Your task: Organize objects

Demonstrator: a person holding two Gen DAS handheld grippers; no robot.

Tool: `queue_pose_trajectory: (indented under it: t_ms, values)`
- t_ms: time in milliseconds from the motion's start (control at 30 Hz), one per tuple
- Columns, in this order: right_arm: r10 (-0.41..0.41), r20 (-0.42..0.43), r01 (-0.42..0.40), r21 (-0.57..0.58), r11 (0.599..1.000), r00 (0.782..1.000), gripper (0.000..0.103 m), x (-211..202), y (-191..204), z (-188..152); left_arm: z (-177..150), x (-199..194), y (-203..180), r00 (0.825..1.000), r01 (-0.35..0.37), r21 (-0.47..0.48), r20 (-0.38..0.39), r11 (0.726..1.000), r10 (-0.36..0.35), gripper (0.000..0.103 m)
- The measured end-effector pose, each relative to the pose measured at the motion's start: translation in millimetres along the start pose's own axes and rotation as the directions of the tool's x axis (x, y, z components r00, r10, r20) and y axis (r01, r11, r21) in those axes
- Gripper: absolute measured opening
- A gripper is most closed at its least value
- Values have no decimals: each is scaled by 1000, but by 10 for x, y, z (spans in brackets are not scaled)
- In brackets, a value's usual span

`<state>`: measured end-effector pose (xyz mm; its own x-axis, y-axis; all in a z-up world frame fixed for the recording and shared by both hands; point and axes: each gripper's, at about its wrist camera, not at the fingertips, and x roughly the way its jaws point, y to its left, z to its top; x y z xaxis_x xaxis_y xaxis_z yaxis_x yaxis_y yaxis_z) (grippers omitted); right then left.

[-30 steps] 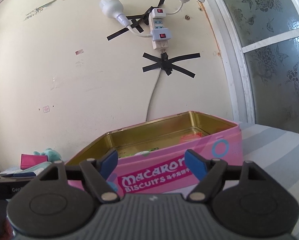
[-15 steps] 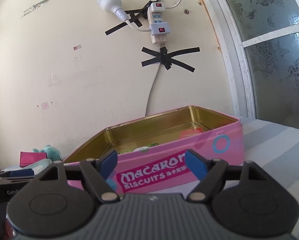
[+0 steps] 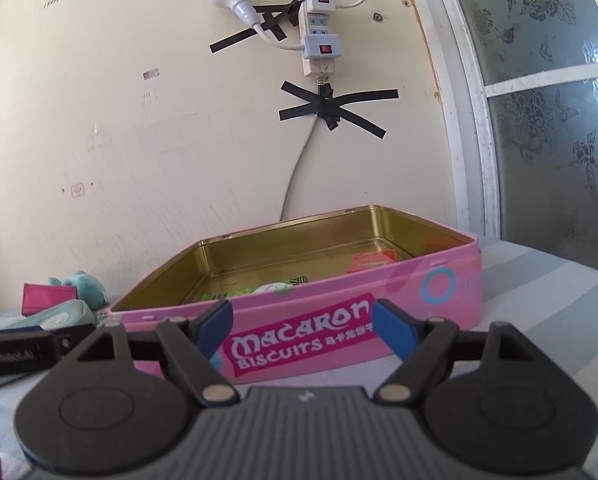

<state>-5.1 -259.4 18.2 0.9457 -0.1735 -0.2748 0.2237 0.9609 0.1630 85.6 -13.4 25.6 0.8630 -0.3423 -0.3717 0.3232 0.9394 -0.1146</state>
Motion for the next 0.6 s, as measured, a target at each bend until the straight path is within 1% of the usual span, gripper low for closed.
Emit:
queue_pose_trajectory:
  t_ms: [67,133,233,333,400,467,500,533,567,600]
  values:
    - [-8,-2,8,-41,999,1000,79,5,64,12,55,-27,194,999,-30,-29,-19,999,30,91]
    - [14,3,-14,-76,997,1000,79,-30,156,61,89,-70,433,997,-72,-46,-33,996,70,91]
    - [117,38,-112,-111,987,992,79,-124,359,255,112,-145,777,990,-133,-77,-46,988,130,91]
    - [266,20,-260,-161,952,964,79,-94,722,489,109,-143,1077,982,-183,-130,-71,974,175,91]
    - [356,-40,-357,-187,915,933,78,47,1038,608,99,-97,1248,974,-220,-165,-83,961,209,90]
    - [403,-126,-421,-218,880,907,75,255,1396,655,132,-95,1362,966,-257,-199,-69,946,249,87]
    - [401,-171,-433,-245,867,900,73,382,1578,642,147,-91,1422,951,-310,-208,-67,928,303,83]
    - [371,-214,-422,-289,859,903,72,520,1776,618,162,-83,1509,925,-381,-217,-76,899,374,82]
    - [325,-254,-400,-345,849,911,69,664,1951,572,170,-85,1620,902,-430,-245,-87,869,422,80]
    - [280,-297,-386,-402,830,913,66,821,2109,513,164,-124,1761,898,-437,-296,-90,850,430,78]
